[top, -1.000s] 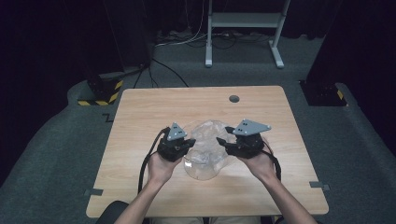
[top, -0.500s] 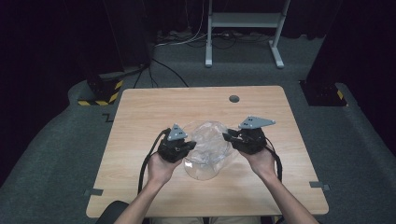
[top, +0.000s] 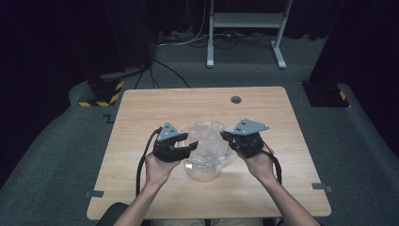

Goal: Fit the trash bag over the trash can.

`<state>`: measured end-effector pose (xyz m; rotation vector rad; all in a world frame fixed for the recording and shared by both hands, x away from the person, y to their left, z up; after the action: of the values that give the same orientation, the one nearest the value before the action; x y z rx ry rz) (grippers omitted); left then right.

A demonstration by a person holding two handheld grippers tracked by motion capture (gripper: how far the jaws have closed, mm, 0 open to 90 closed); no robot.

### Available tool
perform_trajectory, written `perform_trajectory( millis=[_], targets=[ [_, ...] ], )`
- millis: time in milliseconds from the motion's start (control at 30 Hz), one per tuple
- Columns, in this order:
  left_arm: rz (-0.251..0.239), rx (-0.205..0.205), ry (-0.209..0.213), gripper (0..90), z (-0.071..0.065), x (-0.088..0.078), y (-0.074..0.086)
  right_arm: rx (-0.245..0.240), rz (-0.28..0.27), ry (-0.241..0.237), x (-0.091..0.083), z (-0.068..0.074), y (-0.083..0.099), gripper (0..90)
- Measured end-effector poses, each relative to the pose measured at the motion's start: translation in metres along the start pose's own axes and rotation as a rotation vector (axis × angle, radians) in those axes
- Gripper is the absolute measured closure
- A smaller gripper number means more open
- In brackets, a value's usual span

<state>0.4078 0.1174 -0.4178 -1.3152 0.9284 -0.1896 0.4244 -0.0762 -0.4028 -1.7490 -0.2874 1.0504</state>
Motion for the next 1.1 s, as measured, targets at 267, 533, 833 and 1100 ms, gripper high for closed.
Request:
perform_trajectory(
  millis=[267, 533, 833, 1100],
  targets=[
    [-0.037, 0.019, 0.005, 47.5, -0.001, -0.005, -0.004, -0.058, 0.102, -0.090, 0.022, 0.022, 0.004, 89.2],
    [0.054, 0.030, 0.040, 74.7, -0.005, 0.012, 0.000, -0.067, 0.112, -0.140, 0.028, 0.030, 0.005, 84.5],
    [0.118, 0.061, 0.015, 88.1, -0.003, 0.017, 0.004, -0.025, 0.018, -0.137, 0.005, 0.023, -0.004, 59.7],
    [0.090, 0.051, 0.019, 85.0, -0.003, 0.016, 0.004, 0.055, -0.027, -0.093, -0.011, 0.002, -0.004, 64.1]
  ],
)
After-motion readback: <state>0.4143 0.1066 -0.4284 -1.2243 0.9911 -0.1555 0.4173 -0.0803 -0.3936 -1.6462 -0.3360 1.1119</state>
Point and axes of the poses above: each handheld gripper's, and its own axes: x roughly forward along the jaws, y roughly out of its underside, z roughly to its left, the point moved 6 cm from there along x, roughly forward along the jaws, and after that the axes turned 4 degrees about x, right-handed, at the moved point
